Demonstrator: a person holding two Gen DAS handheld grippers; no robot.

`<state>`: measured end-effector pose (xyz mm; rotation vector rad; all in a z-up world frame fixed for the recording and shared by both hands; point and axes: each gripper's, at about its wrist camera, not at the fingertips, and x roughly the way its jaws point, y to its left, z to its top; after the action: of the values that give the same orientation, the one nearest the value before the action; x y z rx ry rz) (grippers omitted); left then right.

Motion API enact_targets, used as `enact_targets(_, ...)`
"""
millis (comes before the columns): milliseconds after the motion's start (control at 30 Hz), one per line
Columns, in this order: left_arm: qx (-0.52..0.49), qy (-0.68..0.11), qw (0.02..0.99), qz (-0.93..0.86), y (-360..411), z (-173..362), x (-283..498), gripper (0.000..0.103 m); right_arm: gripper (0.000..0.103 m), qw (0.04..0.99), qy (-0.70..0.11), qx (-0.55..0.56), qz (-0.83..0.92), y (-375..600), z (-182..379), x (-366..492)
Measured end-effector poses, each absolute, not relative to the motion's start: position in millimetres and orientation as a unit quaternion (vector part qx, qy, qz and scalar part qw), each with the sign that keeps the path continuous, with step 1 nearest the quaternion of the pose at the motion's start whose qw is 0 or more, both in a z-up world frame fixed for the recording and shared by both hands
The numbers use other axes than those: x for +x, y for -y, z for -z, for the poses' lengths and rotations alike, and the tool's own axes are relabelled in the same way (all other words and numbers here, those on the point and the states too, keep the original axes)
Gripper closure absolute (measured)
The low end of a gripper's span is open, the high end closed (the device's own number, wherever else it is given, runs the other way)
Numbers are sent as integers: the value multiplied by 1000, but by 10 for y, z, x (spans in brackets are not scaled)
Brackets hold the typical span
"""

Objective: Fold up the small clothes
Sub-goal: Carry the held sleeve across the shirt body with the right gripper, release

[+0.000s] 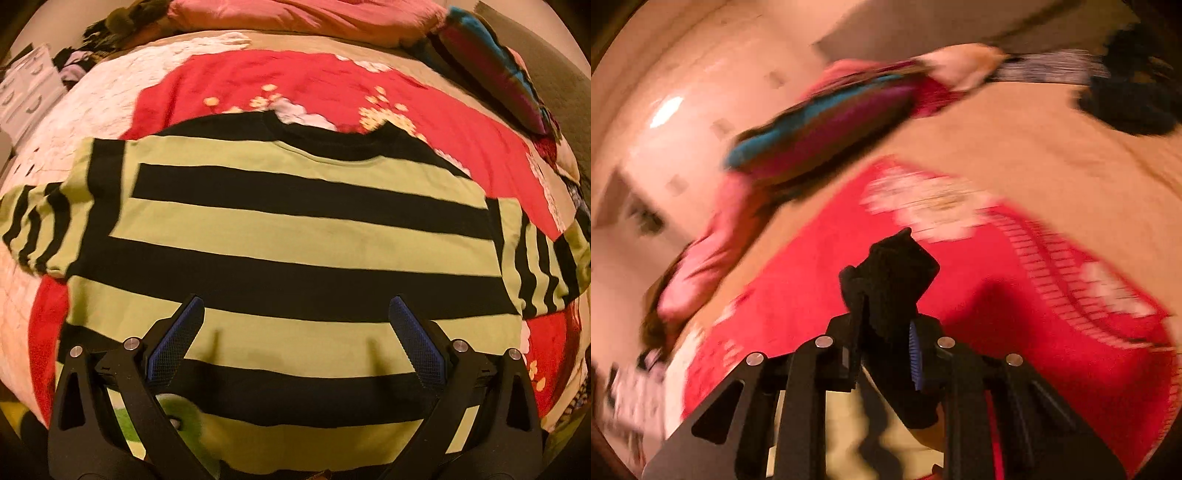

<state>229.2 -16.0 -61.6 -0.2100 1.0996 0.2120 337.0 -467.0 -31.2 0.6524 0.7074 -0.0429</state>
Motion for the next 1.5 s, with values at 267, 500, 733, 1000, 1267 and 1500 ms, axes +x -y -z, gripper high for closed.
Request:
enact_targets(267, -132, -504, 842, -137, -276, 514, 2210, 9, 84, 889, -344, 232, -193, 3076, -108, 3325)
enact_targets(500, -151, -500, 836, -166, -564, 534, 2149, 9, 84, 853, -394, 117, -323, 1669, 133, 2977)
enact_targets(733, -170, -500, 832, -171, -687, 557, 2109, 9, 48, 822, -421, 100, -370, 1523, 274, 2952)
enact_targets(1000, -227, -510, 823, -103, -504, 656, 2166, 9, 39, 855, -424, 127, -269, 2027, 248, 3221)
enact_targets(1267, -270, -522, 808, -36, -129, 701, 2205, 9, 39, 847, -453, 144, -236, 2257, 374, 3310)
enact_targets(1500, -267, -526, 807, -22, -47, 708, 2182, 9, 34, 853, -450, 124, -233, 2182, 375, 3292)
